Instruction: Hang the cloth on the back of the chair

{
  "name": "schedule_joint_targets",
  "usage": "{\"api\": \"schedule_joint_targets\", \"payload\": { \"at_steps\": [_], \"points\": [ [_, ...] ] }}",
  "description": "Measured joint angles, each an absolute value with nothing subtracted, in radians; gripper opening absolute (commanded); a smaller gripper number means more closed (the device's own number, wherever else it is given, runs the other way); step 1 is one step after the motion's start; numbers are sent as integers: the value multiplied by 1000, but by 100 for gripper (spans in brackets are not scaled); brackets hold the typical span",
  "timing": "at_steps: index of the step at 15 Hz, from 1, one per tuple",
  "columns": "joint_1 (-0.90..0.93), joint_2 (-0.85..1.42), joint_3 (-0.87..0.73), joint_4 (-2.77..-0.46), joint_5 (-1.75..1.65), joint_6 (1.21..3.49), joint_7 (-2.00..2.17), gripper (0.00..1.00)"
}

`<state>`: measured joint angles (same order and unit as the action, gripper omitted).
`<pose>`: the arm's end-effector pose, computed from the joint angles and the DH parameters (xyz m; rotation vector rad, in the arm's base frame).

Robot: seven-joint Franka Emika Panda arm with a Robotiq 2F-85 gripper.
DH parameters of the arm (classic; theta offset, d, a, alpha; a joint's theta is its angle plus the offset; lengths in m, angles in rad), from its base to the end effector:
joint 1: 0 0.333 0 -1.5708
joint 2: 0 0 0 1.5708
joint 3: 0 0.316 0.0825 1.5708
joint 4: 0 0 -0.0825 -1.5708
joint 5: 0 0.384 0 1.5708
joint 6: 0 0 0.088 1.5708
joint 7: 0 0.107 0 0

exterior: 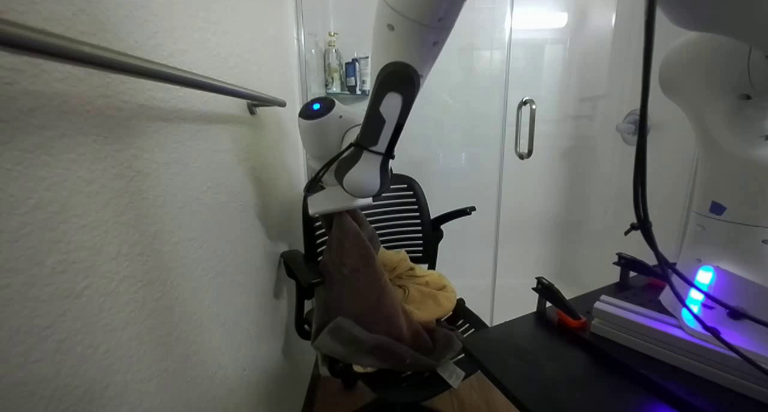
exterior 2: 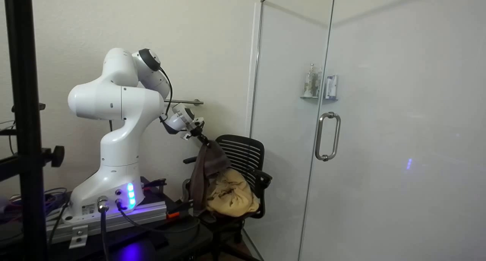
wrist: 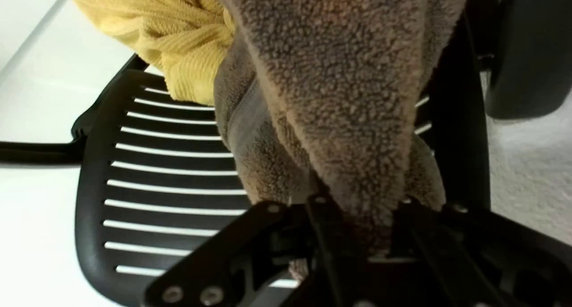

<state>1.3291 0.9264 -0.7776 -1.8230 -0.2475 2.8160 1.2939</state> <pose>0.5327 0.4023 0.1660 2.7522 -0.2729 0.9823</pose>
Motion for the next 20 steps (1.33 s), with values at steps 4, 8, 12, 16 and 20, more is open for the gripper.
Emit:
{"api": "schedule_joint_targets", "payload": {
  "at_steps": [4, 8, 12, 16, 20],
  "points": [
    [1596, 887, -1015, -1977, -282, 2800, 1394, 0],
    [1890, 889, -1271, -2119, -289, 2735, 1426, 0],
    [2139, 914, -1523, -2187, -305, 2600, 1391, 0],
    [2224, 951, -1701, -2229, -287, 2627, 1356, 0],
    [2102, 921, -1628, -2216, -226, 2757, 1213, 0]
  ]
}}
